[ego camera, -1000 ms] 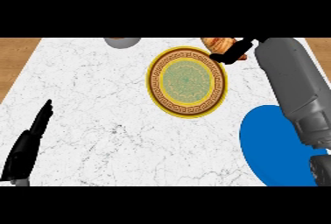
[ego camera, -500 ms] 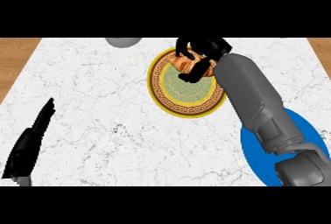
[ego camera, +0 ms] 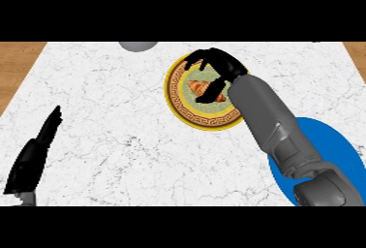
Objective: Pick the croissant from the plate and place it in the plate
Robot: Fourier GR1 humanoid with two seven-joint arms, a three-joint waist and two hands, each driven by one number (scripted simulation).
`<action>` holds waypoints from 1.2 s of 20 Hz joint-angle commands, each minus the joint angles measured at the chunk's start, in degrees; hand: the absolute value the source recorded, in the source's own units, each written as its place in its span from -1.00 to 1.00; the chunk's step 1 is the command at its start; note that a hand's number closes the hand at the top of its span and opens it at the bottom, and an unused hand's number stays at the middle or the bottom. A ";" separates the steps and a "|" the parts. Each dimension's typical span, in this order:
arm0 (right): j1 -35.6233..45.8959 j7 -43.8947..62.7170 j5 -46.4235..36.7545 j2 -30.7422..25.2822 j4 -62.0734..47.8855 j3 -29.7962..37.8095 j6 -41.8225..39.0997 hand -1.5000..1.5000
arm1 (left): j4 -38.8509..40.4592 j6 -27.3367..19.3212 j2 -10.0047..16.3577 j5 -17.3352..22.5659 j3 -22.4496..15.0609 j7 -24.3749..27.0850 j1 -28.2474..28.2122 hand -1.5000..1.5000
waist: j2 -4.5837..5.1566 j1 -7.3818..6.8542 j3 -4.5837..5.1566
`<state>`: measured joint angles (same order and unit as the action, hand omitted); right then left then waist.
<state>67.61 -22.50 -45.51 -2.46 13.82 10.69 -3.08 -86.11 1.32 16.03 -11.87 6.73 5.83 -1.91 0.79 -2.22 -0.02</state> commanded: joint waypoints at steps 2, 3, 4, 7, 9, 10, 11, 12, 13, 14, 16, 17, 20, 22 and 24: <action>-1.64 -4.34 3.64 0.44 -0.13 3.74 3.03 -1.00 | 0.47 -0.38 -1.38 -0.59 -0.72 2.70 -1.90 0.00 | 0.13 -0.24 -0.01; 0.49 -2.60 5.99 0.11 0.59 5.85 0.77 -1.00 | -2.77 1.33 1.34 0.75 1.20 0.22 -2.38 0.00 | -0.14 -0.23 -0.04; 0.23 -2.17 7.70 0.58 0.14 7.94 3.23 -1.00 | 0.83 0.53 0.87 0.21 1.27 2.56 -0.49 0.00 | 0.33 -0.52 -0.02; -1.81 -4.35 11.08 0.11 0.70 11.41 5.66 -1.00 | 2.76 0.63 0.53 0.55 1.53 2.32 1.23 0.00 | 0.37 0.03 -0.02; -0.09 -2.25 13.39 -5.64 1.23 13.91 2.17 -1.00 | -3.01 -1.19 -1.93 -1.22 -1.04 -0.18 -2.43 0.00 | -0.10 0.15 -0.07; 0.75 -1.32 14.66 -7.22 0.89 15.24 0.85 -1.00 | 1.11 0.19 -1.13 -0.46 -0.28 2.37 -1.99 0.00 | 0.11 0.27 -0.01; 0.70 -1.05 15.27 -6.55 0.19 15.86 1.75 -1.00 | -1.02 -1.34 -1.31 -1.72 -0.47 1.92 -1.81 0.00 | 0.15 -0.19 -0.04; 1.08 -0.58 16.98 -7.85 0.46 17.59 1.20 -1.00 | 0.65 -0.23 -0.96 -0.54 0.21 2.34 -1.44 0.00 | 0.18 -0.03 -0.02; -1.03 -3.42 17.58 -11.59 -0.35 18.26 -2.54 -1.00 | 1.06 1.84 1.03 1.17 1.90 3.47 -2.52 0.00 | 0.47 -0.49 -0.05; 0.16 -1.92 19.34 -11.17 -0.87 19.81 -3.57 -1.00 | 1.86 0.88 0.76 0.24 1.56 3.26 0.51 0.00 | 0.47 -0.17 -0.04; -1.31 -3.99 22.11 -14.24 -1.21 22.27 -8.31 -1.00 | 0.41 1.89 0.65 0.70 0.94 0.27 0.79 0.00 | 0.48 -0.01 -0.11; -1.50 -5.27 22.26 -15.03 -1.59 22.59 -8.20 -1.00 | 0.16 1.46 -0.17 0.29 0.23 1.91 0.10 0.00 | 0.82 -0.98 -0.11; -3.49 -8.62 23.69 -19.21 -2.00 23.69 -14.24 -1.00 | 0.36 -0.34 -1.71 -0.55 -0.03 2.09 -0.66 0.00 | 0.75 -0.91 -0.12; -6.50 -12.72 23.20 -23.05 -1.66 23.38 -17.39 -1.00 | 1.14 0.03 -0.82 -0.85 0.25 2.47 0.00 0.00 | 1.06 -1.02 -0.17; -6.60 -14.41 22.54 -22.86 -2.01 22.87 -16.87 -1.00 | -0.86 -0.64 -2.53 -1.94 -1.89 0.22 0.26 0.00 | 1.37 -2.05 -0.24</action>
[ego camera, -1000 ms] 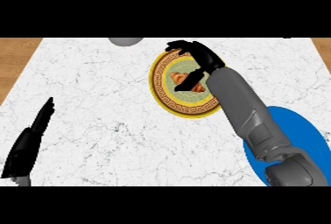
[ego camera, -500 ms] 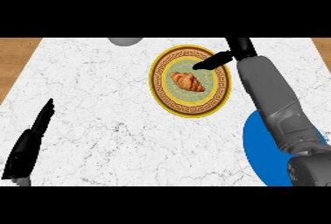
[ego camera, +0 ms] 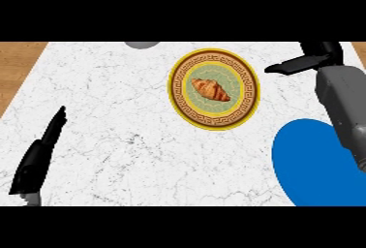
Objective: Pick the croissant from the plate and place it in the plate
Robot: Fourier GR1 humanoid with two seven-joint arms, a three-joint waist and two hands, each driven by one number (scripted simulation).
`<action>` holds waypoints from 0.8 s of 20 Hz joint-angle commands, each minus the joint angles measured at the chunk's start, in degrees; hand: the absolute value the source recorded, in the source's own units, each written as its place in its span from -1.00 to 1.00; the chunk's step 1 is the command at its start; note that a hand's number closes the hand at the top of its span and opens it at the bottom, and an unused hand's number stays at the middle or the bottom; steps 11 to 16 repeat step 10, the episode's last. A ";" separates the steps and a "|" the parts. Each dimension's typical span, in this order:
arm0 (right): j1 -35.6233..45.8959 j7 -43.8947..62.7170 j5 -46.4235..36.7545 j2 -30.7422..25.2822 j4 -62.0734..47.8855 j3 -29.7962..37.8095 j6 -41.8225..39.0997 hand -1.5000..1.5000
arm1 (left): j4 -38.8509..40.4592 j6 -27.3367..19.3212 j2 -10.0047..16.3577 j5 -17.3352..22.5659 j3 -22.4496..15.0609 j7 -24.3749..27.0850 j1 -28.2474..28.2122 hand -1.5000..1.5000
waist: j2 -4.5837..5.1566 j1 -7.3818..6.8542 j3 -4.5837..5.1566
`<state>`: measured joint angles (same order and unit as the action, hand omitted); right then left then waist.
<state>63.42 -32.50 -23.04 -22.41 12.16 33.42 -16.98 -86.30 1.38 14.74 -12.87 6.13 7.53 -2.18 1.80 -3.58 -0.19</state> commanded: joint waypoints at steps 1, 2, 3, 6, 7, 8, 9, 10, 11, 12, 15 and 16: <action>-1.70 -3.69 0.33 -5.36 -0.46 0.52 -4.44 -1.00 | -1.23 0.16 -0.07 -0.66 -0.78 -0.96 0.06 0.00 | 0.36 -0.97 -0.08; -1.94 -4.57 0.47 -5.91 -0.49 0.72 -4.83 -1.00 | 0.33 -0.42 -1.27 -0.71 -1.30 -1.60 2.53 0.00 | 0.57 -0.61 -0.08; -3.54 -7.07 -0.15 -6.43 -0.22 0.02 -6.02 -1.00 | 2.81 0.42 0.54 0.68 1.20 0.37 3.29 0.00 | 0.55 -0.35 -0.03; -4.36 -7.75 -0.18 -8.50 -1.11 0.38 -6.44 -1.00 | -2.63 -1.16 -2.37 -1.57 -2.60 -2.27 1.07 0.00 | 0.58 -1.64 -0.21; -4.41 -7.38 -0.32 -9.40 -1.61 0.34 -7.21 -1.00 | -1.27 1.02 0.37 -0.17 -0.61 -0.64 0.86 0.00 | 0.80 -2.08 -0.18; -3.09 -6.57 -0.36 -10.17 -1.67 0.23 -8.24 -1.00 | -1.71 1.95 1.40 0.56 0.16 -2.45 2.30 0.00 | 0.51 -1.66 -0.15; -3.32 -6.75 -0.18 -9.89 -2.05 0.55 -7.54 -1.00 | -1.15 0.55 0.08 -1.19 -1.37 -0.98 1.64 0.00 | 0.88 -2.15 -0.17; -4.84 -8.62 -0.45 -10.71 -1.82 0.30 -8.23 -1.00 | -1.70 1.63 1.16 -0.07 -0.32 -1.05 1.35 0.00 | 0.77 -2.06 -0.19; -4.84 -8.62 -0.45 -10.71 -1.82 0.30 -8.23 -1.00 | -1.70 1.63 1.16 -0.07 -0.32 -1.05 1.35 0.00 | 0.77 -2.06 -0.19; -4.84 -8.62 -0.45 -10.71 -1.82 0.30 -8.23 -1.00 | -1.70 1.63 1.16 -0.07 -0.32 -1.05 1.35 0.00 | 0.77 -2.06 -0.19; -4.84 -8.62 -0.45 -10.71 -1.82 0.30 -8.23 -1.00 | -1.70 1.63 1.16 -0.07 -0.32 -1.05 1.35 0.00 | 0.77 -2.06 -0.19; -4.84 -8.62 -0.45 -10.71 -1.82 0.30 -8.23 -1.00 | -1.70 1.63 1.16 -0.07 -0.32 -1.05 1.35 0.00 | 0.77 -2.06 -0.19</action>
